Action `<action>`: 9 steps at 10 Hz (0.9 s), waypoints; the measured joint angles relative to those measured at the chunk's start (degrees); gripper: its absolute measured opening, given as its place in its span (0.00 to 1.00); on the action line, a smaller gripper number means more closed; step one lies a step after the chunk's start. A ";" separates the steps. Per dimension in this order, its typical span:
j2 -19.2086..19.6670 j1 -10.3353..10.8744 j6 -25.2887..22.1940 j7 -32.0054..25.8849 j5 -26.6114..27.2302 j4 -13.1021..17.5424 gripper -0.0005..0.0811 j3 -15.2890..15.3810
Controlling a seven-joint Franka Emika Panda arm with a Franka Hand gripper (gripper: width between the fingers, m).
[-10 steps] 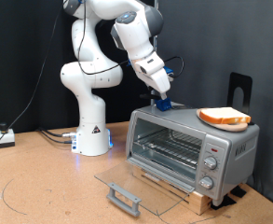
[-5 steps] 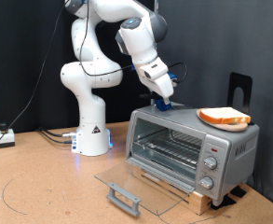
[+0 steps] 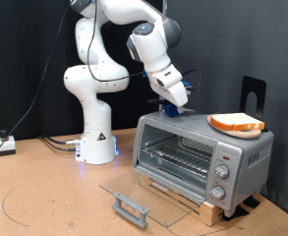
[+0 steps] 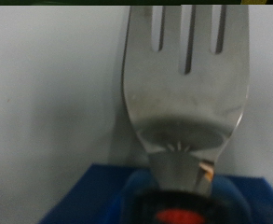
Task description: Make a piece of toast with the oven
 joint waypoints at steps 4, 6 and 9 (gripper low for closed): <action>0.76 -0.07 0.68 -0.02 0.86 0.04 0.96 1.02; 0.90 -0.26 0.84 0.03 0.88 0.13 0.58 1.09; 1.17 -0.59 1.09 0.03 0.88 0.24 0.58 1.09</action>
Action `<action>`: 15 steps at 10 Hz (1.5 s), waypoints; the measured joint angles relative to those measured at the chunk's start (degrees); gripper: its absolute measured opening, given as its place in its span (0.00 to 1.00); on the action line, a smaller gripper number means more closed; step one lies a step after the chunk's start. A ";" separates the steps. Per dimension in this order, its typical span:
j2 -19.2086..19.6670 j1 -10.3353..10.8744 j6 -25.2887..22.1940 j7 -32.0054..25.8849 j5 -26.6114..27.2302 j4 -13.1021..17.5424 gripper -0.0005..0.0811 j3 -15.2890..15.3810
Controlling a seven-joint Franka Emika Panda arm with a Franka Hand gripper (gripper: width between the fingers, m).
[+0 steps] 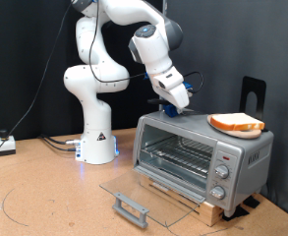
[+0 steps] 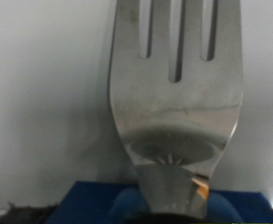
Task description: Make a piece of toast with the oven
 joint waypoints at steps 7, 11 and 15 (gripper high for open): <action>0.81 -0.23 1.42 -0.59 0.03 0.18 0.90 0.00; 0.76 -0.30 4.97 -0.78 -0.25 0.03 0.99 0.81; 0.69 -0.92 1.40 -0.76 -3.32 0.25 0.99 0.62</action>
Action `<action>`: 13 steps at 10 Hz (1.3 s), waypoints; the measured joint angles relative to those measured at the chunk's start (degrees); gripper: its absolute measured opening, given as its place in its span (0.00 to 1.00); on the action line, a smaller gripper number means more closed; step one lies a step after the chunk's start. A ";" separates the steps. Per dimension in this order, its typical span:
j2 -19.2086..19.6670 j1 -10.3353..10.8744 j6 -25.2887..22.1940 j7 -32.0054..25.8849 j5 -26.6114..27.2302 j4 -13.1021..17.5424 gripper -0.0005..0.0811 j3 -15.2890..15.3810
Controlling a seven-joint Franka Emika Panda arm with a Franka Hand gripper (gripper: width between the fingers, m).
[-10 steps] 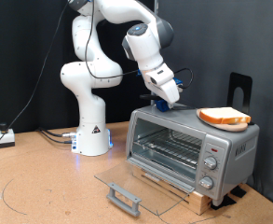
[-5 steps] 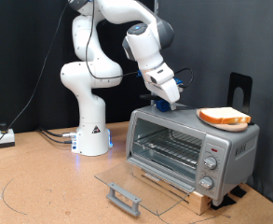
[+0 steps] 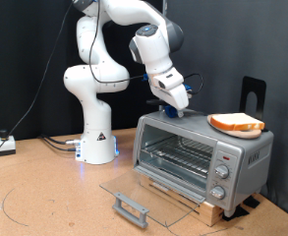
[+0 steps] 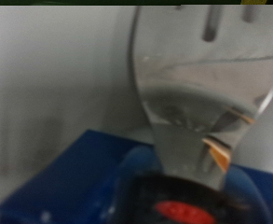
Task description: Make a piece of toast with the oven
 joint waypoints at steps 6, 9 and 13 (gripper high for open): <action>-0.82 -0.28 -0.01 2.35 1.89 0.00 0.99 -0.74; -4.07 -1.00 -3.04 5.29 1.69 -0.15 0.99 -2.57; -7.28 -1.13 -1.88 9.20 1.64 -1.67 0.99 -0.18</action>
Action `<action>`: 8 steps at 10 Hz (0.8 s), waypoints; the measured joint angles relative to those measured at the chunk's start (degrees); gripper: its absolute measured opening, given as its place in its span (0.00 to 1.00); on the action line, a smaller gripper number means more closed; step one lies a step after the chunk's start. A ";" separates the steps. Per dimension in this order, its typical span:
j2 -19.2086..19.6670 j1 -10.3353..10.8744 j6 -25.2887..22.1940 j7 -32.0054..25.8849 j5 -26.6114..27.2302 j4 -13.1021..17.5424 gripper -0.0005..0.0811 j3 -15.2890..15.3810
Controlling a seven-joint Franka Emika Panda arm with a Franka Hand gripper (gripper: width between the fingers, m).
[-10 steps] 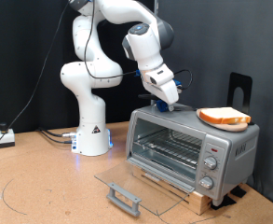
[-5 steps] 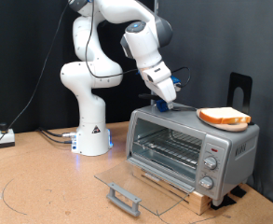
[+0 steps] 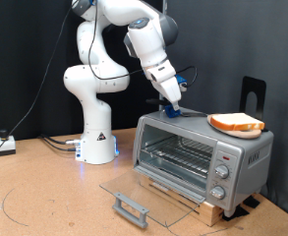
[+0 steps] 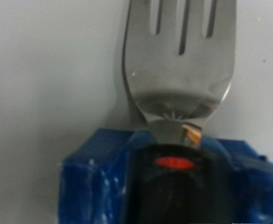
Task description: Make a piece of toast with the oven
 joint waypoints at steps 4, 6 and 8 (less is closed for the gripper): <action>-0.43 0.00 2.62 3.00 2.37 -0.89 0.99 3.86; -0.33 -0.01 3.34 3.80 3.50 -1.04 0.99 4.90; -0.13 -0.06 3.98 4.67 3.95 -1.04 0.99 5.71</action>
